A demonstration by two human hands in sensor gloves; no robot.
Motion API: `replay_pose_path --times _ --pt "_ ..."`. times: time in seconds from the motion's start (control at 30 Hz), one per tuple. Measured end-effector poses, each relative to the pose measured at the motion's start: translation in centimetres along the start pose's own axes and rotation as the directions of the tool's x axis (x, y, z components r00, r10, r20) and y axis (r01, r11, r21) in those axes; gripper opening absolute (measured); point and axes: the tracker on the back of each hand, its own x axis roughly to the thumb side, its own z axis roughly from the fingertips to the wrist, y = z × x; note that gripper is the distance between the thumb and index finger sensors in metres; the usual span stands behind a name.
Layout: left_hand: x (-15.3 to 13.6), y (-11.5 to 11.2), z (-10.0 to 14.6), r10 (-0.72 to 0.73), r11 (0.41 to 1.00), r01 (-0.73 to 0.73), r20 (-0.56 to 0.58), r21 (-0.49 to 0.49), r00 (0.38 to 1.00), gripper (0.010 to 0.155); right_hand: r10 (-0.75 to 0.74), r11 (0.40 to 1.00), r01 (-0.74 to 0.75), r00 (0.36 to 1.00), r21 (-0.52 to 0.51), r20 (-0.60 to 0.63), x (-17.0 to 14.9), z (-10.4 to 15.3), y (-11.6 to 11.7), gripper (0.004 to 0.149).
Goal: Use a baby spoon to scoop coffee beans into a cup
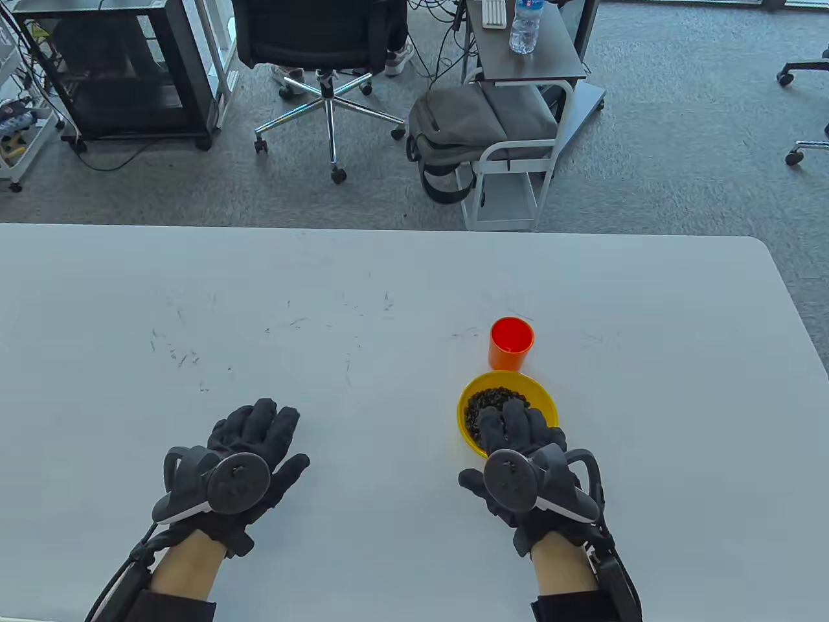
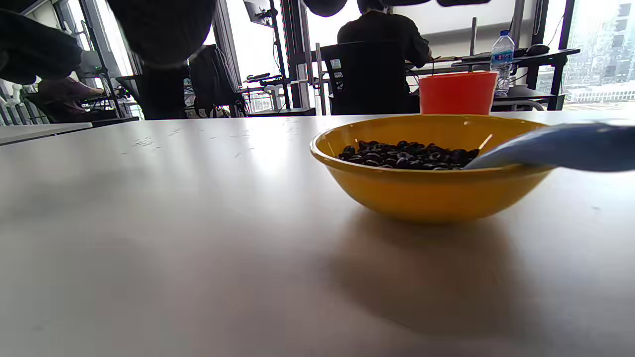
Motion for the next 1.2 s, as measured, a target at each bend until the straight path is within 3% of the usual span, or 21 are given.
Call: replay_pose_path --times 0.7,0.97,1.2 --pt "-0.5 0.3 0.1 0.022 1.000 -0.021 -0.019 0.012 1.000 0.069 -0.047 0.999 0.047 0.999 0.006 -0.011 -0.3 -0.6 -0.4 0.087" --pt "-0.8 0.5 0.1 0.041 0.999 -0.041 -0.014 0.014 0.999 0.069 -0.155 0.987 0.154 0.987 -0.036 -0.034 -0.6 -2.7 -2.3 0.088" --pt "-0.5 0.6 0.3 0.041 0.999 -0.041 -0.007 0.020 0.999 0.069 -0.119 0.993 0.119 0.984 -0.007 -0.135 -2.3 -5.6 -4.0 0.089"
